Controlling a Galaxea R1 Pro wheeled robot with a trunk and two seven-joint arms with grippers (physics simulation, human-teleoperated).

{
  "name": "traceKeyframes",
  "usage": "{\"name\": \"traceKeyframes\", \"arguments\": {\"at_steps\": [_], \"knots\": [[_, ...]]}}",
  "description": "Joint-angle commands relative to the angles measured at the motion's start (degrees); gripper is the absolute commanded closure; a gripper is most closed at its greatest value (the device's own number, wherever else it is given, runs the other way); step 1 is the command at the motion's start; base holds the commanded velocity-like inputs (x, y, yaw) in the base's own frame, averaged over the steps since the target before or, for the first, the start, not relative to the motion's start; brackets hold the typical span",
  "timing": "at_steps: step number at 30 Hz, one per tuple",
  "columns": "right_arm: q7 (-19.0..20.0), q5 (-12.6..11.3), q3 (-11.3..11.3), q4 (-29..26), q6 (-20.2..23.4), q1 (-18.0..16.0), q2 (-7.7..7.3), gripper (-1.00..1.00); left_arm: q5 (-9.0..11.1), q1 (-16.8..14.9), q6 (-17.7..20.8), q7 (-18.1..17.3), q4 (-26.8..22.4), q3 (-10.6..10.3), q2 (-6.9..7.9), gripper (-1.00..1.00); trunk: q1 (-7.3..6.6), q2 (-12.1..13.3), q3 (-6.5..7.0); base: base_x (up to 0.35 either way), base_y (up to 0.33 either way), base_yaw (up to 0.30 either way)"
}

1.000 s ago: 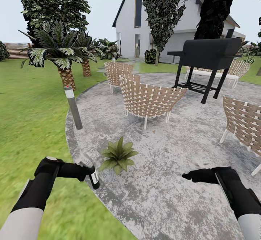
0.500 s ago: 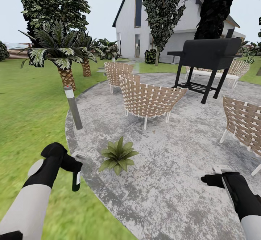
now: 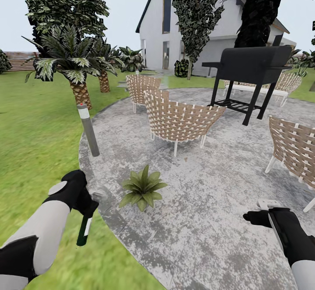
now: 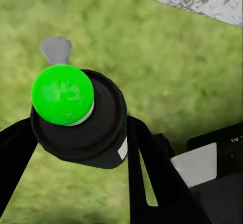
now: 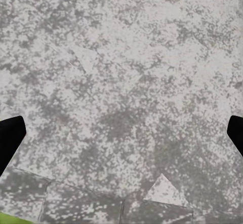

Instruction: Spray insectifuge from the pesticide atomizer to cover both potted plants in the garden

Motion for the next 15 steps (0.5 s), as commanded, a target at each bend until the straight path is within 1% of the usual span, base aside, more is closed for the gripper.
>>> {"name": "traceKeyframes", "arguments": {"at_steps": [1, 3, 5, 9, 15], "knots": [[0.5, 0.6, -0.1, -0.1, 0.2, 0.0, 0.01, -1.00, -1.1, -0.1, 0.5, -0.6, 0.8, 0.2, -0.07, 1.00, -0.01, 0.0, -0.05, 0.000, 0.000, 0.000], [0.5, 0.6, -0.1, -0.1, 0.2, 0.0, 0.02, -1.00, -1.7, -0.2, 0.5, -0.6, 2.3, -0.1, -0.10, 1.00, -0.01, 0.0, -0.05, 0.000, 0.000, 0.000], [0.5, 0.6, -0.1, 0.0, 0.2, 0.0, 0.02, -1.00, -1.9, -0.1, 0.5, -0.6, 2.7, -0.3, -0.14, 1.00, -0.01, 0.0, -0.05, 0.000, 0.000, 0.000], [0.5, 0.7, 0.0, 0.0, 0.2, 0.0, 0.02, -1.00, -2.0, 0.4, 0.3, -0.7, 2.5, -0.3, -0.16, 1.00, -0.01, 0.0, -0.05, 0.000, 0.000, 0.000], [0.5, 0.8, 0.0, 0.0, 0.3, 0.0, 0.01, -1.00, -1.6, 0.7, 0.1, -1.0, 2.6, 0.0, -0.19, 1.00, -0.01, 0.0, -0.05, 0.000, 0.000, 0.000]]}}
